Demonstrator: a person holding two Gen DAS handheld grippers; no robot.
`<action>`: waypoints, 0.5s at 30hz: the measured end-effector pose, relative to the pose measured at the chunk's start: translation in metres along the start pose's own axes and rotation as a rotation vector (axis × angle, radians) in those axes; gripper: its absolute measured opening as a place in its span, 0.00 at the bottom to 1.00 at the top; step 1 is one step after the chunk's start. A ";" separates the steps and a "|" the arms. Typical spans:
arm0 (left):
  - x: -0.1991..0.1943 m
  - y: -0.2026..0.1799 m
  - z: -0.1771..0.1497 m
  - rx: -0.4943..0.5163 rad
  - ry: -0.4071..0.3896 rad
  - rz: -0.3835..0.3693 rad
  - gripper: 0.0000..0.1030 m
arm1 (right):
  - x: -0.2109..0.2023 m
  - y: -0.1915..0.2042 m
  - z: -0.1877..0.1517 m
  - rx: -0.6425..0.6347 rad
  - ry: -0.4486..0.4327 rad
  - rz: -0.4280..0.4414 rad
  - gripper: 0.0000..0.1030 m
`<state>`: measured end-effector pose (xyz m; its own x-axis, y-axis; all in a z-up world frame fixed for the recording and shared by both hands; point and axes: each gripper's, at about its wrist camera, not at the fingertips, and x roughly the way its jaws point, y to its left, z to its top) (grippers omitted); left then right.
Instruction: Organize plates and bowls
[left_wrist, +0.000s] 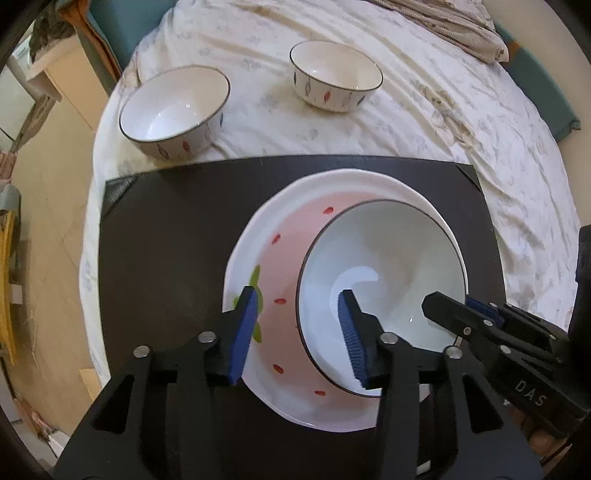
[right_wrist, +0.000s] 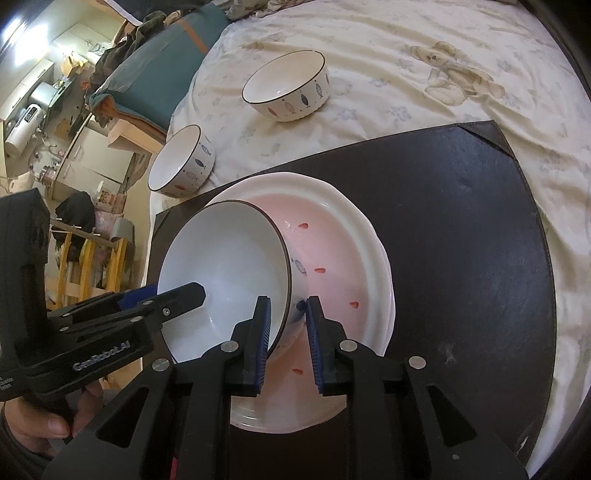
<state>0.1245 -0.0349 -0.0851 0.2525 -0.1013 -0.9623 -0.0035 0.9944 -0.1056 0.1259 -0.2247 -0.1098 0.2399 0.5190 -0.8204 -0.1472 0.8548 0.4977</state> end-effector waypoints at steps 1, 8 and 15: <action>-0.001 0.000 0.000 0.002 -0.004 0.003 0.45 | 0.000 0.000 0.000 0.000 0.000 0.000 0.22; -0.014 -0.001 0.000 0.018 -0.066 0.028 0.58 | -0.003 -0.002 0.001 0.017 -0.016 0.010 0.22; -0.030 0.006 -0.002 -0.003 -0.130 0.055 0.58 | -0.020 0.000 0.001 0.024 -0.070 -0.007 0.22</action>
<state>0.1150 -0.0258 -0.0569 0.3749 -0.0418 -0.9261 -0.0235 0.9982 -0.0546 0.1222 -0.2352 -0.0935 0.3076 0.5112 -0.8025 -0.1226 0.8577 0.4994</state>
